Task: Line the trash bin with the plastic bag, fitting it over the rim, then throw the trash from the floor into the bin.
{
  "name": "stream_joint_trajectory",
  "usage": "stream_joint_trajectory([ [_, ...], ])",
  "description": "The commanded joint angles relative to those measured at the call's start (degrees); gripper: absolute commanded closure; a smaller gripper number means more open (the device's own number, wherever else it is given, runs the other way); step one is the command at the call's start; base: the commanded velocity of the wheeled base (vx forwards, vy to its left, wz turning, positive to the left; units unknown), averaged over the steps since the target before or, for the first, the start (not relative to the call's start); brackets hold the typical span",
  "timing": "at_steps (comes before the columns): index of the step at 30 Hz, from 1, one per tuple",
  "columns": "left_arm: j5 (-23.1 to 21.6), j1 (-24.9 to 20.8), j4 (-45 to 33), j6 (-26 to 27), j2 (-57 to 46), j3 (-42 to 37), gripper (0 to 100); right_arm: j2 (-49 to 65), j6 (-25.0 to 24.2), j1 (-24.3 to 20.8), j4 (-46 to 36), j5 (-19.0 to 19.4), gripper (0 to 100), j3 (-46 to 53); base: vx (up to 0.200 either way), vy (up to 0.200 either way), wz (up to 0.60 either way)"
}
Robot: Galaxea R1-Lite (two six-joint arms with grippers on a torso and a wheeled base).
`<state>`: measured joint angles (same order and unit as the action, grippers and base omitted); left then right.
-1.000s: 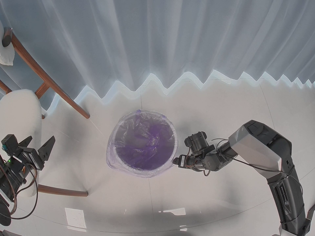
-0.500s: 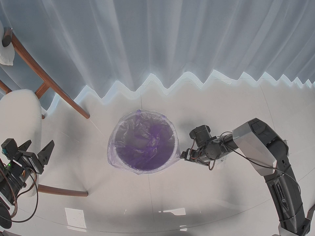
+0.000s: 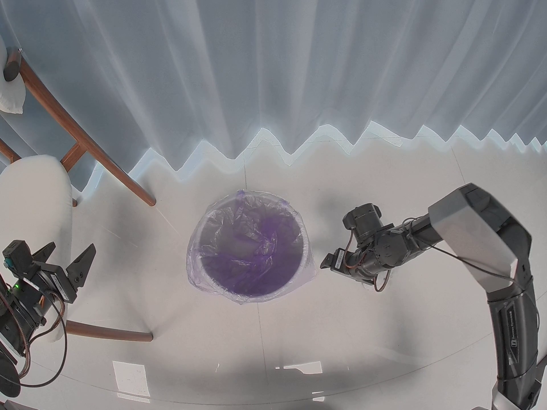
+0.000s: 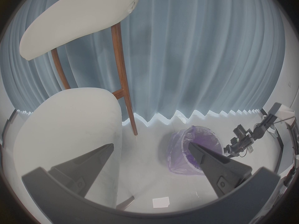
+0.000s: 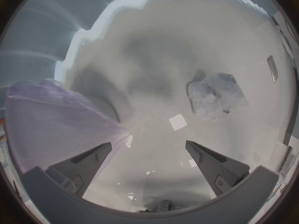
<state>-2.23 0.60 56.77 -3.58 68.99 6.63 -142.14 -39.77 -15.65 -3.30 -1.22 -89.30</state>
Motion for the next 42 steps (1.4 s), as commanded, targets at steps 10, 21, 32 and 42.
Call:
stream_joint_trajectory([
  [10,-0.14,-0.6,0.36,-0.11,-1.31,0.66,0,25.25,-24.57,-10.54,3.39,2.01,0,16.35,0.0,0.0,0.0],
  [21,-0.05,-0.6,0.45,-0.2,-1.84,1.98,0,19.27,-32.74,-17.04,7.26,-6.16,0,14.59,0.0,0.0,0.0],
  [32,-1.72,-0.42,0.36,0.07,-2.37,1.89,0,10.83,-33.71,-19.5,8.93,-9.42,0,9.76,0.0,0.0,0.0],
  [42,-1.72,0.28,0.45,-0.11,-2.19,2.16,0,4.42,-33.89,-21.88,8.84,-11.26,0,3.08,0.0,0.0,0.0],
])
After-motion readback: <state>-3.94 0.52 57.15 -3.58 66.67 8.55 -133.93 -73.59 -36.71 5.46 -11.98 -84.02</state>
